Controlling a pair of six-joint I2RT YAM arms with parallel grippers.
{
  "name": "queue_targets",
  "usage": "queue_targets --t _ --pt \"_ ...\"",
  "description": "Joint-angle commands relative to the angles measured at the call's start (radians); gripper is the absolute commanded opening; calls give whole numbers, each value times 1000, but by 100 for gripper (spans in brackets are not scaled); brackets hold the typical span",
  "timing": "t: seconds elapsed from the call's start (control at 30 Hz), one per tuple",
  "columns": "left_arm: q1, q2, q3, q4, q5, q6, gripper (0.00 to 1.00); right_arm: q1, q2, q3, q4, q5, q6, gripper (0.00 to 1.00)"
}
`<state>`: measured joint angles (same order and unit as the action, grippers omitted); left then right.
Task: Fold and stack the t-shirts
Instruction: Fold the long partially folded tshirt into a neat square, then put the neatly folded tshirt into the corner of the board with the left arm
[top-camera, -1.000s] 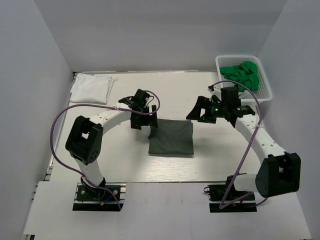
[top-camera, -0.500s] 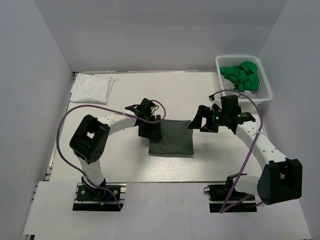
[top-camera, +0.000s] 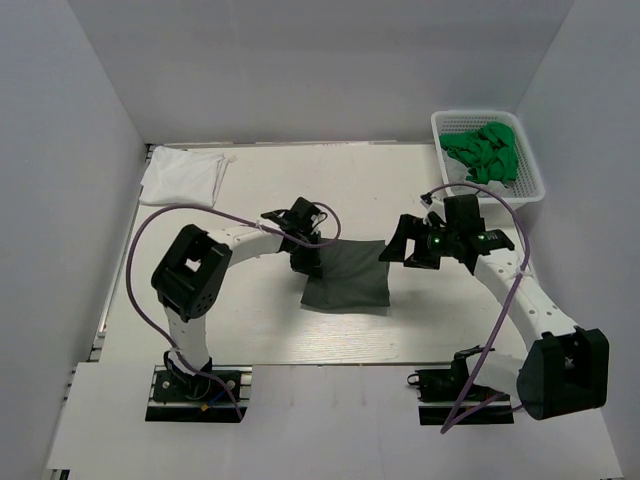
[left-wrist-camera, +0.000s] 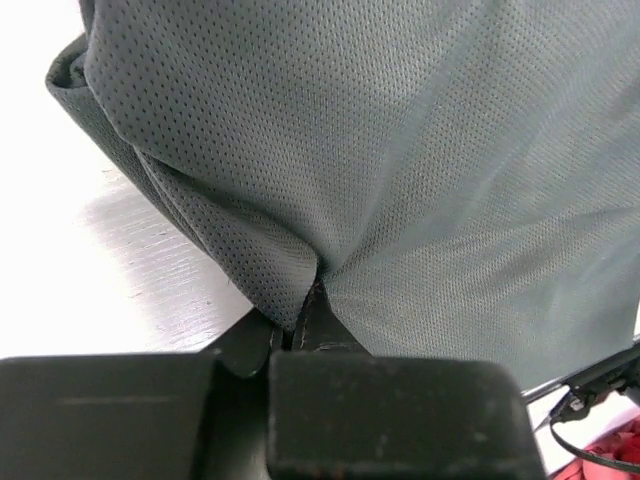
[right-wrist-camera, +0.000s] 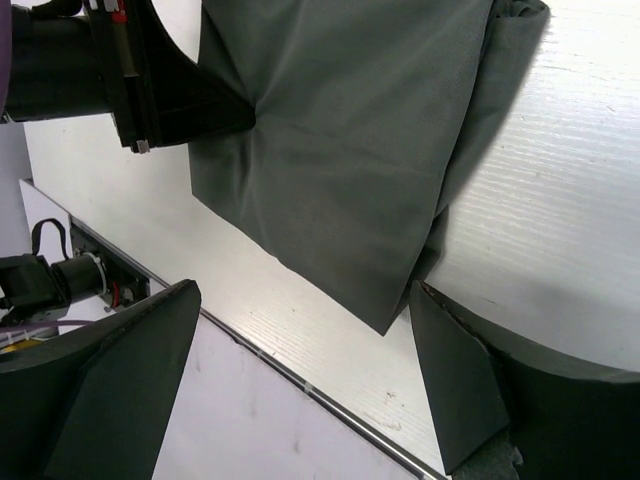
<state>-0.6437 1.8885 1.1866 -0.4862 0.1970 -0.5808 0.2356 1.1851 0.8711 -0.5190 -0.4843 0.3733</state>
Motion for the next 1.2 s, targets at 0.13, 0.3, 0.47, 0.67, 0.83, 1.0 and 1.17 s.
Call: queue_targets --t 0.13,0.3,0.47,0.67,0.83,1.0,1.17 --pt "19 28 123 -213 -339 78 0 -4 -77 11 -39 67 -17 91" --pt "30 -28 223 -258 -571 139 0 -5 -108 8 -67 87 -16 91" --pt "87 -37 301 -233 -680 254 0 -4 -107 -7 -23 79 30 91" --pt "176 -12 396 -214 -749 384 0 -7 -76 26 1 50 64 91" --pt "283 26 493 -155 -748 515 0 -1 -47 74 7 55 95 91" --pt "345 110 637 -172 -737 619 0 -1 8 146 -9 44 122 91" --pt "410 132 666 -114 -706 732 0 -1 42 202 5 20 141 91"
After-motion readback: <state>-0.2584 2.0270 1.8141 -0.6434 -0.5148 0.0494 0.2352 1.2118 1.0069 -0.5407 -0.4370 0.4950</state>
